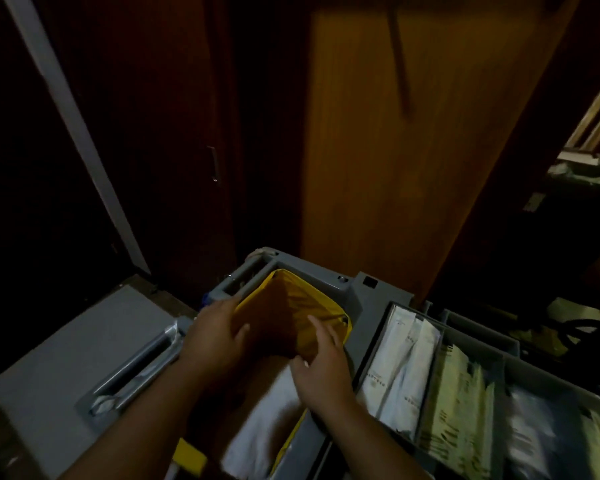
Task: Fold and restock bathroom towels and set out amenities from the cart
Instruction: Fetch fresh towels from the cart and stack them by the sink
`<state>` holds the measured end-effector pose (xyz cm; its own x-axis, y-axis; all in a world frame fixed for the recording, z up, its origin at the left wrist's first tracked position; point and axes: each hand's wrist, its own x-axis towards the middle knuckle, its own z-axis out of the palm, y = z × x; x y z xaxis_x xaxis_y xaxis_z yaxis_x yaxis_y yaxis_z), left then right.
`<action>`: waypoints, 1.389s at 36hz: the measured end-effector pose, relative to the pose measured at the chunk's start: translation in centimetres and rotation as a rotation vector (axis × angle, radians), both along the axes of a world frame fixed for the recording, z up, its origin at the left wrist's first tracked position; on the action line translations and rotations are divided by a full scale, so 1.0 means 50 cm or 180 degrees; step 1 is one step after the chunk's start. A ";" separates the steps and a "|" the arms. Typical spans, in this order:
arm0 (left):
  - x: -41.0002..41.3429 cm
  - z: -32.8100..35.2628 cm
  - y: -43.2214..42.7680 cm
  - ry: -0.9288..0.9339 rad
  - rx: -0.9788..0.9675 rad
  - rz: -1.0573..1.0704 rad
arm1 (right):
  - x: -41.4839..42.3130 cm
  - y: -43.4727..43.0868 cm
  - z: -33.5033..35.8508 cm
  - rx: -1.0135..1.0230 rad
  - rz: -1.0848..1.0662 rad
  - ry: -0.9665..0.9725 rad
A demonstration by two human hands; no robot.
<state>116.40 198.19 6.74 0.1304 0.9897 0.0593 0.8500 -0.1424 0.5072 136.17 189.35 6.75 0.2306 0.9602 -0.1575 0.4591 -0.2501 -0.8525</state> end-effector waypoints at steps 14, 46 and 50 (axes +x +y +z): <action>0.004 0.182 -0.352 -0.0166 0.0917 0.1127 | 0.026 -0.139 0.131 0.1138 0.0772 0.0589; -0.237 0.429 -1.461 0.0707 0.3851 0.3308 | -0.565 -1.006 0.419 0.3414 0.4522 0.2844; -0.297 0.413 -1.616 0.0593 0.3683 0.3655 | -0.667 -1.153 0.399 0.2987 0.4827 0.2766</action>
